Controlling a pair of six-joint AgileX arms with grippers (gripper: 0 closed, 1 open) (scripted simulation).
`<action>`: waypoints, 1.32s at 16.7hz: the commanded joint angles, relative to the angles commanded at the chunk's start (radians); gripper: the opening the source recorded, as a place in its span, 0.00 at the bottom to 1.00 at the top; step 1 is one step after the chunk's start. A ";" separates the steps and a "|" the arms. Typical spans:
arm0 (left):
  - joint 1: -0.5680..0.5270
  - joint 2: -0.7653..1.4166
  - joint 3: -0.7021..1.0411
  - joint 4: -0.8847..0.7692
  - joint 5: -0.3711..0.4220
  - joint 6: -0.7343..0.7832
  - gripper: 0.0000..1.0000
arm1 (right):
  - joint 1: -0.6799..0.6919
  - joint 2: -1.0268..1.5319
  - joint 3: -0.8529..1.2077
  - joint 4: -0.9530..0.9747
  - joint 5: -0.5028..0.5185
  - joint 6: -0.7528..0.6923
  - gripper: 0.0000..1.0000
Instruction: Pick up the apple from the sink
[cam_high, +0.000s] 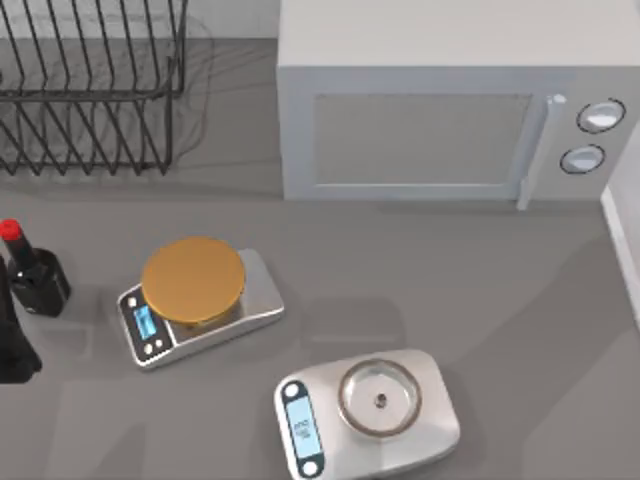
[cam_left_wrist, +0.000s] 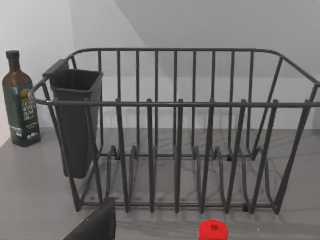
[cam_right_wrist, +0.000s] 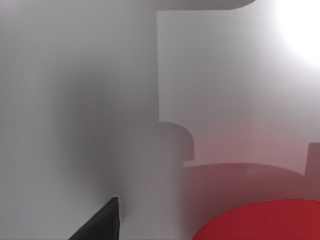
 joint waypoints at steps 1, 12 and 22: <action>0.000 0.000 0.000 0.000 0.000 0.000 1.00 | 0.000 0.000 0.000 0.000 0.000 0.000 0.62; 0.000 0.000 0.000 0.000 0.000 0.000 1.00 | 0.000 0.000 0.000 0.000 0.000 0.000 0.00; 0.000 0.000 0.000 0.000 0.000 0.000 1.00 | 0.000 -0.082 0.085 -0.105 -0.014 0.006 0.00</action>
